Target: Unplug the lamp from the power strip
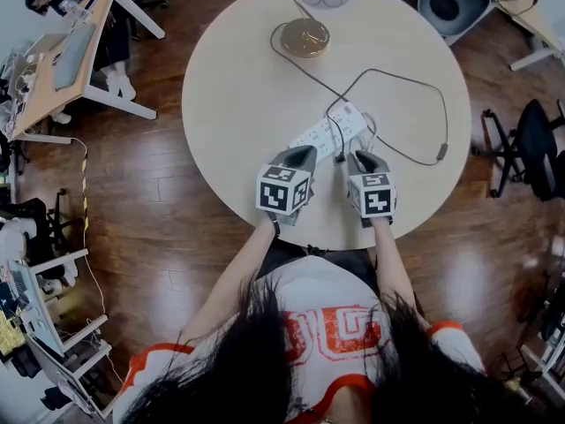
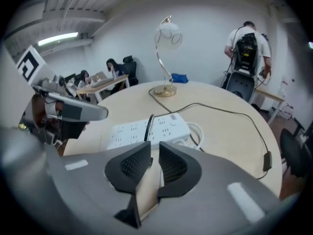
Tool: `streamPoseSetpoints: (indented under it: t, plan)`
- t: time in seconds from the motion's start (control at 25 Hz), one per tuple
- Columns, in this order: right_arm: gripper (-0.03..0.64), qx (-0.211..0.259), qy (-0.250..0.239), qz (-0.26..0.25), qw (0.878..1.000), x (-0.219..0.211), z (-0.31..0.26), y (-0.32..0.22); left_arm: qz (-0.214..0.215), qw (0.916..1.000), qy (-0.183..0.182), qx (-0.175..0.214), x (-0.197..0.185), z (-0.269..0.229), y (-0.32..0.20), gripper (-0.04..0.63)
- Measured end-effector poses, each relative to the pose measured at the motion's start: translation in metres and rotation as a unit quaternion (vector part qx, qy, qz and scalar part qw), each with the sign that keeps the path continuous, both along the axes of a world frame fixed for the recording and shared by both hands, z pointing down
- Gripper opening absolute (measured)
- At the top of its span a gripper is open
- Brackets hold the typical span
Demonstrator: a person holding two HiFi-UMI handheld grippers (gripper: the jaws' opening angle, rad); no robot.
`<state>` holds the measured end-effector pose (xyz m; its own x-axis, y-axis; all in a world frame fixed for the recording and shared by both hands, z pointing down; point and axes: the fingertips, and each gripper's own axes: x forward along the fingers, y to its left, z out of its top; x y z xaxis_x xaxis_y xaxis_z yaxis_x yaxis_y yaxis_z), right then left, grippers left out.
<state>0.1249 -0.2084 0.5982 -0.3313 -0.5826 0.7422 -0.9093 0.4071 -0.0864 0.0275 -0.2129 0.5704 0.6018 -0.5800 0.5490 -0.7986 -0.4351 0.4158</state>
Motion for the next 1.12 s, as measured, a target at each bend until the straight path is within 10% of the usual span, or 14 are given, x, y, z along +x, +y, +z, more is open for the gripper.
streamPoseSetpoints:
  t: [0.48, 1.12]
  plan:
    - [0.002, 0.119, -0.216, 0.123, 0.961, -0.006, -0.128, 0.025, -0.027, 0.9949, 0.077, 0.059, -0.037, -0.079, 0.034, 0.000]
    - [0.001, 0.165, -0.223, 0.180, 0.944, -0.054, -0.143, 0.099, 0.016, 0.9864, 0.126, 0.104, -0.076, -0.131, 0.076, 0.000]
